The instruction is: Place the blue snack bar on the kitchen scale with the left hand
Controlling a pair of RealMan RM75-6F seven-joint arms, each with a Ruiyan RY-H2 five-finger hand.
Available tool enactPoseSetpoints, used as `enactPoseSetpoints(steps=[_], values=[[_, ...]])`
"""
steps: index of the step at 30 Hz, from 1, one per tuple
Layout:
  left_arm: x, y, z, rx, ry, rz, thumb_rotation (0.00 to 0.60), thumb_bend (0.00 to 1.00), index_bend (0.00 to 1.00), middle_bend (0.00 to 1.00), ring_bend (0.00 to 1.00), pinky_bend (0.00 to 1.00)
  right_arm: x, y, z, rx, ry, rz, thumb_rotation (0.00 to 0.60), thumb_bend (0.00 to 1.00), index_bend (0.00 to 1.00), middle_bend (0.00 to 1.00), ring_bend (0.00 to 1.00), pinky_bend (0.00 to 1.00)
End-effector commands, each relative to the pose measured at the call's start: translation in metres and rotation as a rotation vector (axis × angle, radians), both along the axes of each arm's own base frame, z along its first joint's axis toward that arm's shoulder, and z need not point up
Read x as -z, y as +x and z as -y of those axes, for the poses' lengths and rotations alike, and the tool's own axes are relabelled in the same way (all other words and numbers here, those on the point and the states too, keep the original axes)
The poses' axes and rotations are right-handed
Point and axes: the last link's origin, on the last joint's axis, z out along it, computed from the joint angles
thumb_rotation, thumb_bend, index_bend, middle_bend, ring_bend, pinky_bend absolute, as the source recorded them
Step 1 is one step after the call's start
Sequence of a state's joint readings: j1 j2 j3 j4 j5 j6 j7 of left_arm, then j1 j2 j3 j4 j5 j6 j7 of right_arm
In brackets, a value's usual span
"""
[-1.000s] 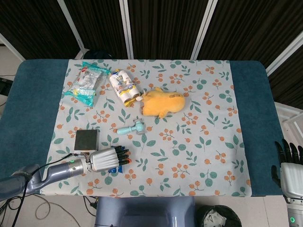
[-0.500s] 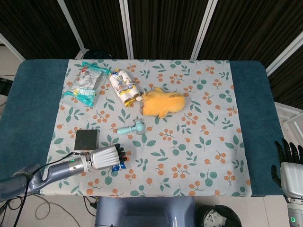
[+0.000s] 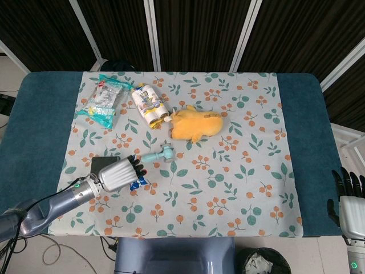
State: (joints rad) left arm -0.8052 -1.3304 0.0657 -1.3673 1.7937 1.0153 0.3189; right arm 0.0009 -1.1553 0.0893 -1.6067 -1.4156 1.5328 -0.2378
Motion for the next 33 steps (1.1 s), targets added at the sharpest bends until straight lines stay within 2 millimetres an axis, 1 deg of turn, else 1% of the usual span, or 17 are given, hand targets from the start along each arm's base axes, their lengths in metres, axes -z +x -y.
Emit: enactPoseSetpoints(steps=[1, 5, 8, 10, 12, 18, 20, 24, 29, 33], values=[[-0.042, -0.007, 0.004, -0.259, 0.155, 0.053, 0.600, 0.37, 0.42, 0.49, 0.39, 0.55, -0.001, 0.000, 0.000, 0.000, 0.000, 0.003, 0.600, 0.58, 0.06, 0.03, 0.01, 0.00], [-0.064, -0.011, 0.008, -0.384, 0.272, 0.035, 0.600, 0.37, 0.43, 0.51, 0.40, 0.55, -0.002, 0.000, 0.000, -0.003, -0.004, 0.010, 0.600, 0.58, 0.06, 0.03, 0.01, 0.00], [-0.070, -0.017, 0.009, -0.451, 0.322, 0.010, 0.600, 0.37, 0.43, 0.51, 0.40, 0.55, -0.003, 0.001, 0.000, -0.007, -0.007, 0.011, 0.600, 0.58, 0.06, 0.03, 0.01, 0.00], [-0.071, -0.025, 0.010, -0.539, 0.334, -0.001, 0.600, 0.37, 0.44, 0.52, 0.41, 0.55, -0.003, 0.001, 0.000, -0.010, -0.008, 0.011, 0.600, 0.58, 0.06, 0.03, 0.01, 0.00], [-0.069, -0.029, 0.010, -0.601, 0.339, -0.005, 0.600, 0.37, 0.44, 0.52, 0.41, 0.56, -0.002, 0.002, 0.000, -0.011, -0.008, 0.012, 0.600, 0.58, 0.06, 0.03, 0.01, 0.00], [-0.059, -0.037, 0.005, -0.677, 0.374, -0.033, 0.600, 0.37, 0.43, 0.52, 0.41, 0.56, -0.001, 0.002, 0.000, -0.009, -0.003, 0.009, 0.600, 0.58, 0.06, 0.03, 0.01, 0.00], [-0.056, -0.036, 0.003, -0.725, 0.382, -0.007, 0.600, 0.37, 0.43, 0.52, 0.41, 0.57, -0.001, 0.001, 0.000, -0.008, -0.004, 0.008, 0.600, 0.58, 0.06, 0.03, 0.01, 0.00], [-0.053, -0.030, -0.001, -0.749, 0.427, 0.013, 0.600, 0.37, 0.43, 0.51, 0.41, 0.57, 0.000, 0.001, 0.000, -0.009, -0.001, 0.006, 0.600, 0.58, 0.06, 0.03, 0.01, 0.00], [-0.041, -0.029, -0.002, -0.866, 0.402, 0.030, 0.600, 0.37, 0.42, 0.51, 0.41, 0.57, 0.000, 0.001, 0.000, -0.010, -0.002, 0.006, 0.600, 0.58, 0.06, 0.03, 0.01, 0.00], [-0.035, -0.024, -0.004, -0.903, 0.403, 0.029, 0.600, 0.37, 0.42, 0.51, 0.41, 0.57, 0.000, 0.001, 0.000, -0.010, -0.005, 0.005, 0.600, 0.58, 0.06, 0.03, 0.01, 0.00]])
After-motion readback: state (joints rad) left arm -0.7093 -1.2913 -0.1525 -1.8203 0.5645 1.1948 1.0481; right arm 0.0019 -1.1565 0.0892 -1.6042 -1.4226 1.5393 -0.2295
